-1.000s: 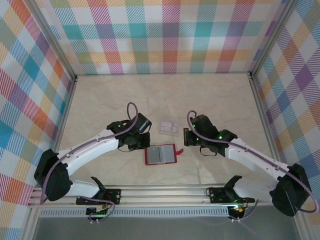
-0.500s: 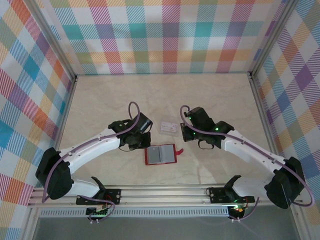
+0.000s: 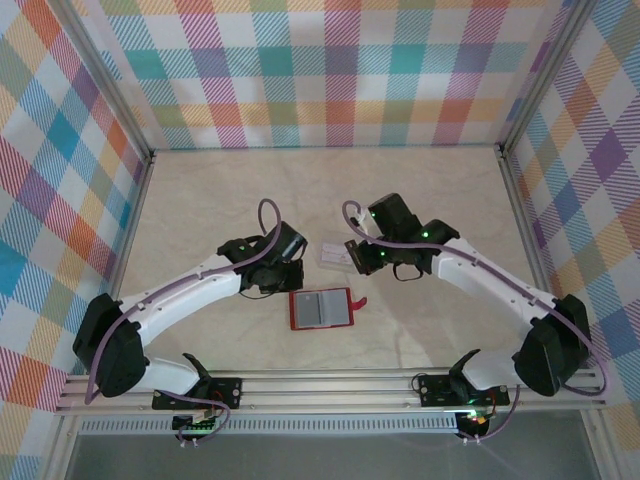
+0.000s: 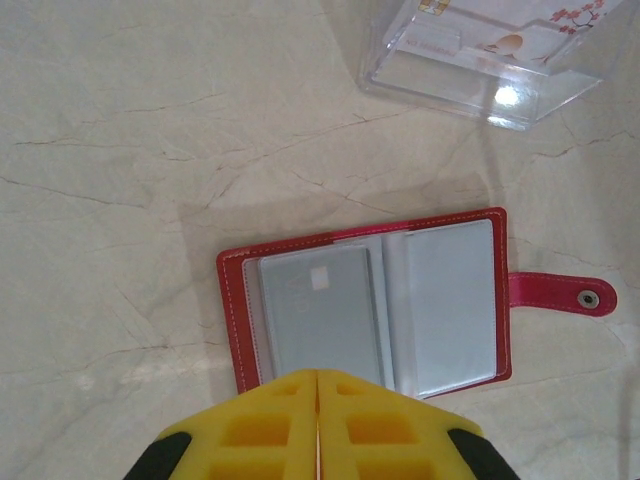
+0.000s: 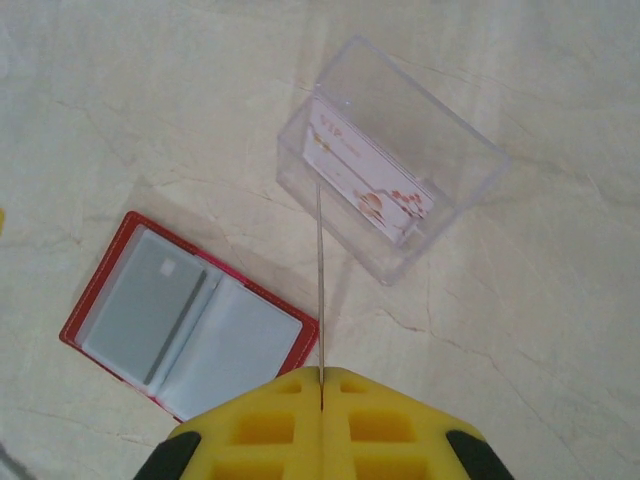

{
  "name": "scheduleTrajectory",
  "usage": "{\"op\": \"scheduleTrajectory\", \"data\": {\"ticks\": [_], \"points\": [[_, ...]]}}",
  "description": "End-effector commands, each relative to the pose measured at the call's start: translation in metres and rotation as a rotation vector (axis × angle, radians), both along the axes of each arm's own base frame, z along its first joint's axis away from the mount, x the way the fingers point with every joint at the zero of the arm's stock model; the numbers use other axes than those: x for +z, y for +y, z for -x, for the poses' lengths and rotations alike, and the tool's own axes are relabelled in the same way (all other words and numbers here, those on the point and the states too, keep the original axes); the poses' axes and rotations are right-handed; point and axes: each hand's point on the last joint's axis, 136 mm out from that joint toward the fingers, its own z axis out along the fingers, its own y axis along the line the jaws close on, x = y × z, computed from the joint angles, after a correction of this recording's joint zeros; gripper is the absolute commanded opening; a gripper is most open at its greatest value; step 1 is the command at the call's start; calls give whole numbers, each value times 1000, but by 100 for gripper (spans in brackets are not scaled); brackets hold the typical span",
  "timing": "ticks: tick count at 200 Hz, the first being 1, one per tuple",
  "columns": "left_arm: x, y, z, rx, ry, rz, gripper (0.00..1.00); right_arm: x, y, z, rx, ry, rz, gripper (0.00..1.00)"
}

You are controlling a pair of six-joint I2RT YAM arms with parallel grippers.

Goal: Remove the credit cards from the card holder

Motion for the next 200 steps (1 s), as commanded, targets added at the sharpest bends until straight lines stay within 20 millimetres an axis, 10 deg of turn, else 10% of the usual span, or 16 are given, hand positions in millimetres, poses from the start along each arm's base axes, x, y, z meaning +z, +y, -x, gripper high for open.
{"op": "scheduleTrajectory", "data": {"ticks": [1, 200], "points": [[-11, -1, -2, -7, 15, 6, 9, -6, 8, 5, 146, 45, 43, 2], [-36, 40, 12, 58, 70, 46, 10, -28, 29, -64, 900, -64, 486, 0]]}}
